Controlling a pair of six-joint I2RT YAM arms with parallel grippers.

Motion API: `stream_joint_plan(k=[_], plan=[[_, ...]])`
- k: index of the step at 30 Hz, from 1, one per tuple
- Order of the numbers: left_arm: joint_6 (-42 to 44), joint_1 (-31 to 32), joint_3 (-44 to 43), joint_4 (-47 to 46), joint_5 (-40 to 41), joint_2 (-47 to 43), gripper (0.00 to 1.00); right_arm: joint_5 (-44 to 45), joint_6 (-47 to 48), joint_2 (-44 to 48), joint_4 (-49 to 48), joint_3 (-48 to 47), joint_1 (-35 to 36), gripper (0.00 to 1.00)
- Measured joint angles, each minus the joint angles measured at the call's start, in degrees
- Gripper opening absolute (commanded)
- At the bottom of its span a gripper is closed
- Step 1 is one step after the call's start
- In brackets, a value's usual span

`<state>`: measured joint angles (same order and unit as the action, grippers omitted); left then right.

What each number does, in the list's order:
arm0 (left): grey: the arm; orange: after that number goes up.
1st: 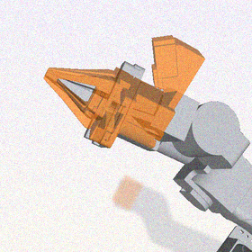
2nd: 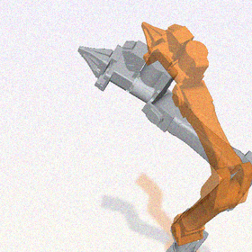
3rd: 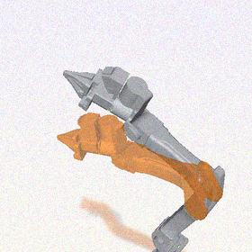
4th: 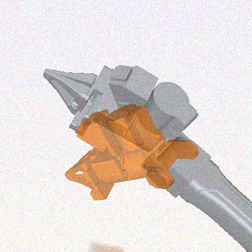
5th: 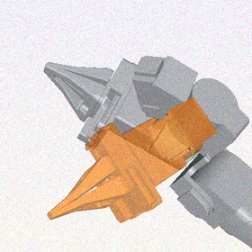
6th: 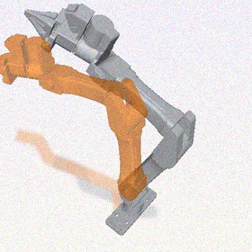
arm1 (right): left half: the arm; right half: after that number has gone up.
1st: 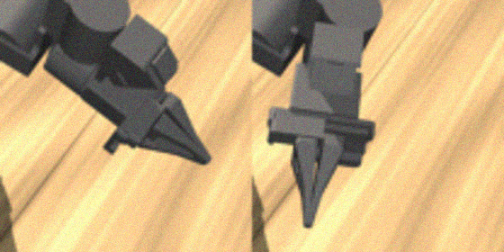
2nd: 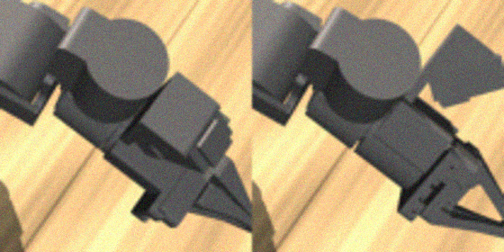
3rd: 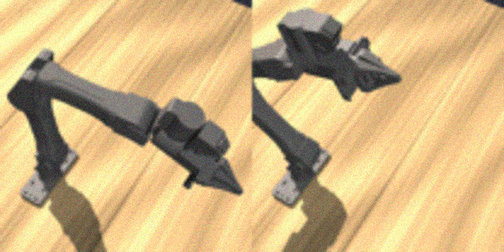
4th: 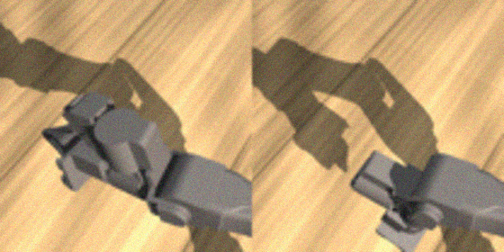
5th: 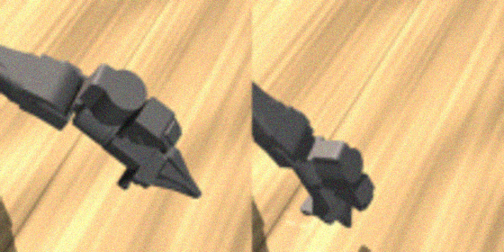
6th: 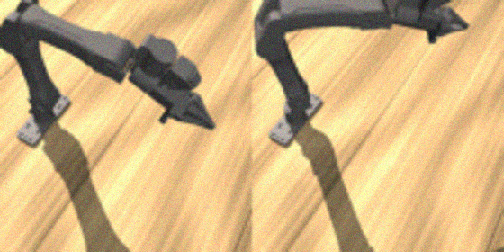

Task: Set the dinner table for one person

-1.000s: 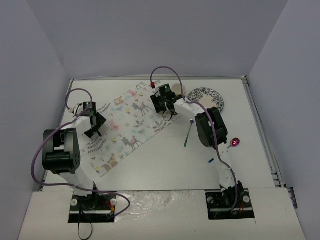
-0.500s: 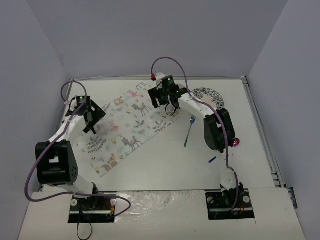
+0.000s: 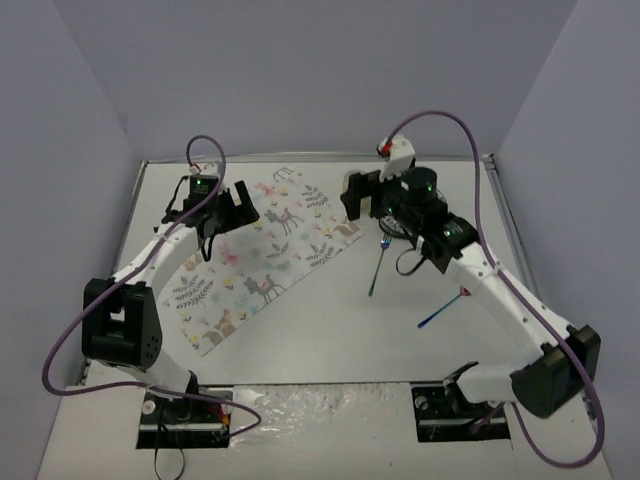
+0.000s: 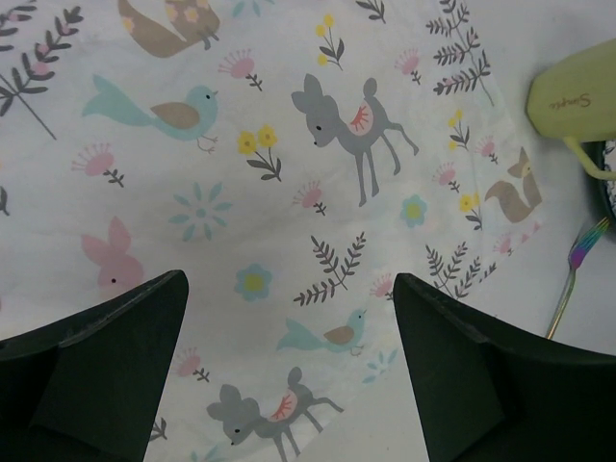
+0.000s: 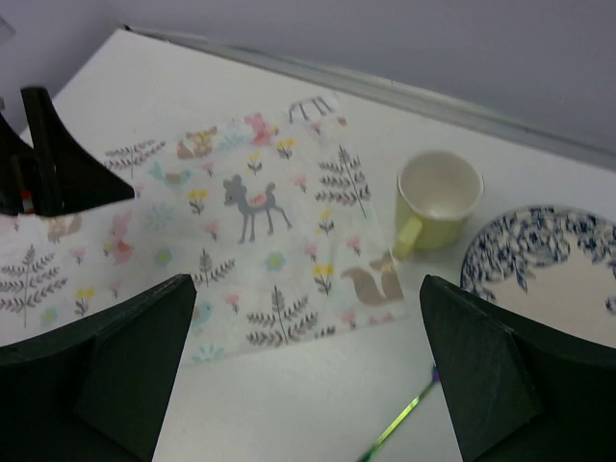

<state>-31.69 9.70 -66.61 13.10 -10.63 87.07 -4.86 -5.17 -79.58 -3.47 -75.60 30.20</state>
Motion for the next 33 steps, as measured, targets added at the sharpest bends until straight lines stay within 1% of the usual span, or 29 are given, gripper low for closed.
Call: stream_joint_plan(k=[3, 5, 7, 11, 16, 23, 33], plan=[[0.9, 1.1, -1.1, -2.3, -0.5, 5.4, 0.85, 1.9, -1.1, 10.3, 0.3, 12.3, -0.2, 1.00], [1.3, 1.6, -2.3, -3.7, -1.1, 9.2, 0.85, 3.6, -1.5, 16.2, 1.0, 17.9, -0.3, 1.00], [1.4, 1.9, -3.7, -5.2, -1.6, 12.7, 0.85, 5.5, -2.4, 21.6, 1.0, 21.8, -0.5, 1.00], [1.6, 2.1, -5.4, -7.6, -2.4, 17.0, 0.85, 8.0, -4.4, 30.5, 0.5, 27.1, -0.6, 1.00], [1.7, 2.1, -11.3, -10.8, -3.0, 24.2, 0.85, 10.2, -8.0, 41.5, 1.5, 34.7, -0.6, 1.00], [1.7, 2.1, -15.3, -11.7, -3.4, 31.4, 0.85, 10.9, -11.1, 43.0, 2.4, 37.3, -0.6, 1.00], [1.8, 2.1, -20.2, -12.5, -3.5, 35.4, 0.85, 12.1, -11.8, 42.5, 2.9, 38.3, -0.6, 1.00]])
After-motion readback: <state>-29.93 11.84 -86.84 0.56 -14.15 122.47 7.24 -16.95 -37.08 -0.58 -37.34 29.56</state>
